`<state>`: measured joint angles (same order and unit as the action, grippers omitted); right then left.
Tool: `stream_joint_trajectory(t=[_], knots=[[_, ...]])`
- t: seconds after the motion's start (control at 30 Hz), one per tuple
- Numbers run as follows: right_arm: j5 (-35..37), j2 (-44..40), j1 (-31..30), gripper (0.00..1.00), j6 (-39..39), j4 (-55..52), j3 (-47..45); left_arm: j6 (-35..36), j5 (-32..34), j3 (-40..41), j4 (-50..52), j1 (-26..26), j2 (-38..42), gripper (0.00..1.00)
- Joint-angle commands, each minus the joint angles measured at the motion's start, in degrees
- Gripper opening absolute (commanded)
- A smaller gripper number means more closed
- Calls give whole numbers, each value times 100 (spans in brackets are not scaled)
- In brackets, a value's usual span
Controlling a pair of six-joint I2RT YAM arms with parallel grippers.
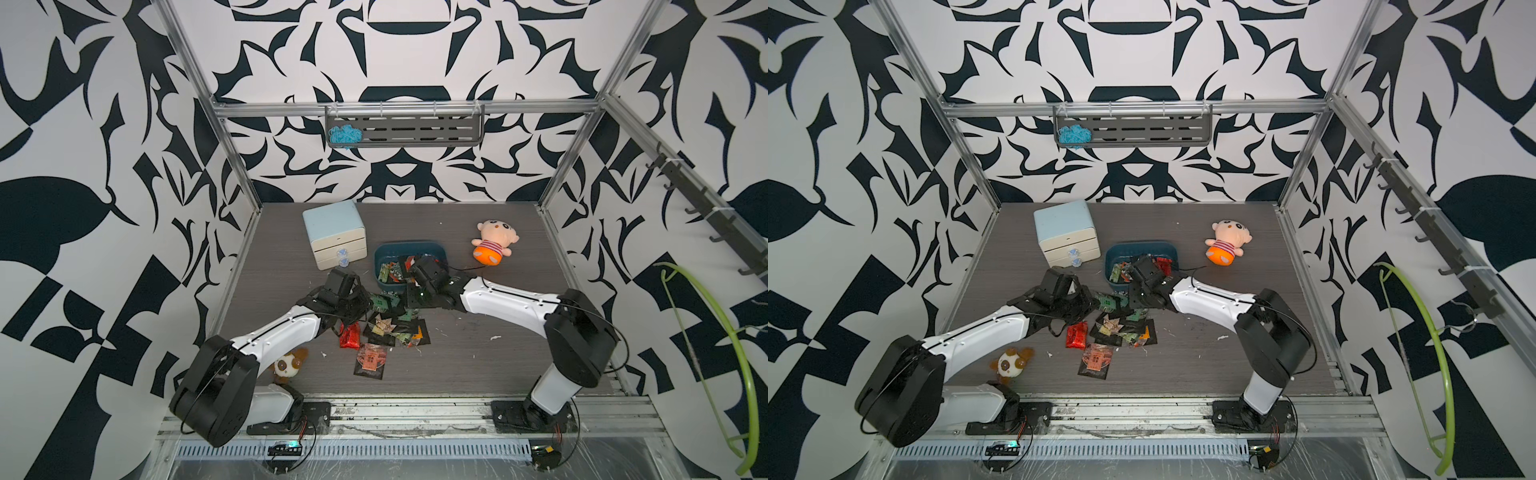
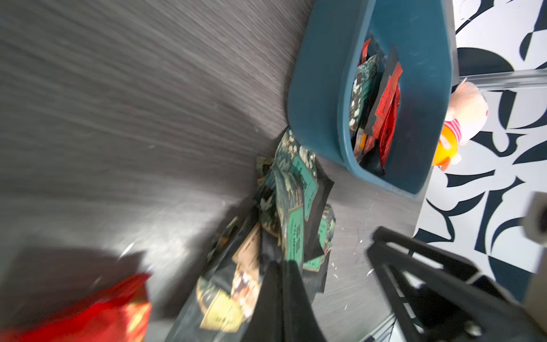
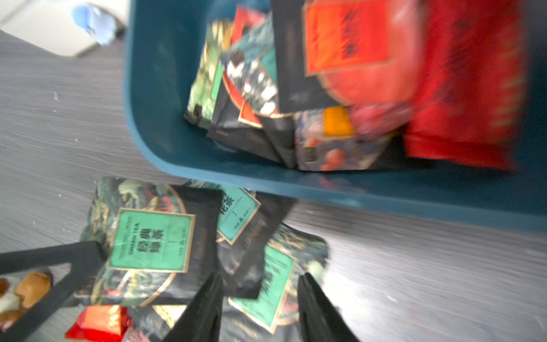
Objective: Put the tea bags into the storage box
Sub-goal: Pick up the tea bag from the center of the board, then place the tea bag in the storage box.
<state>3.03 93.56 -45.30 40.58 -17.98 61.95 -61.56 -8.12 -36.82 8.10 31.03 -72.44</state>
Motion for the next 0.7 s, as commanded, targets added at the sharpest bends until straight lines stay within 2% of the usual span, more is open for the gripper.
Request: stream_joint_trajectory(t=[0.0, 0.2, 0.33, 0.5, 0.67], knots=[[591, -502, 73, 48, 116, -162, -192, 298, 225, 28, 938, 0, 532, 0], [1192, -1291, 235, 49, 284, -233, -720, 673, 441, -714, 1819, -3, 1090, 0], [1405, -1799, 382, 49, 465, -175, -1145, 897, 409, -1324, 1810, -1, 950, 0], [1420, -2380, 570, 50, 473, -94, -1630, 1132, 151, -2051, 1291, 0, 51, 0], [1389, -2789, 645, 54, 572, -161, -1981, 1251, -252, -2987, 848, 60, -1329, 0]])
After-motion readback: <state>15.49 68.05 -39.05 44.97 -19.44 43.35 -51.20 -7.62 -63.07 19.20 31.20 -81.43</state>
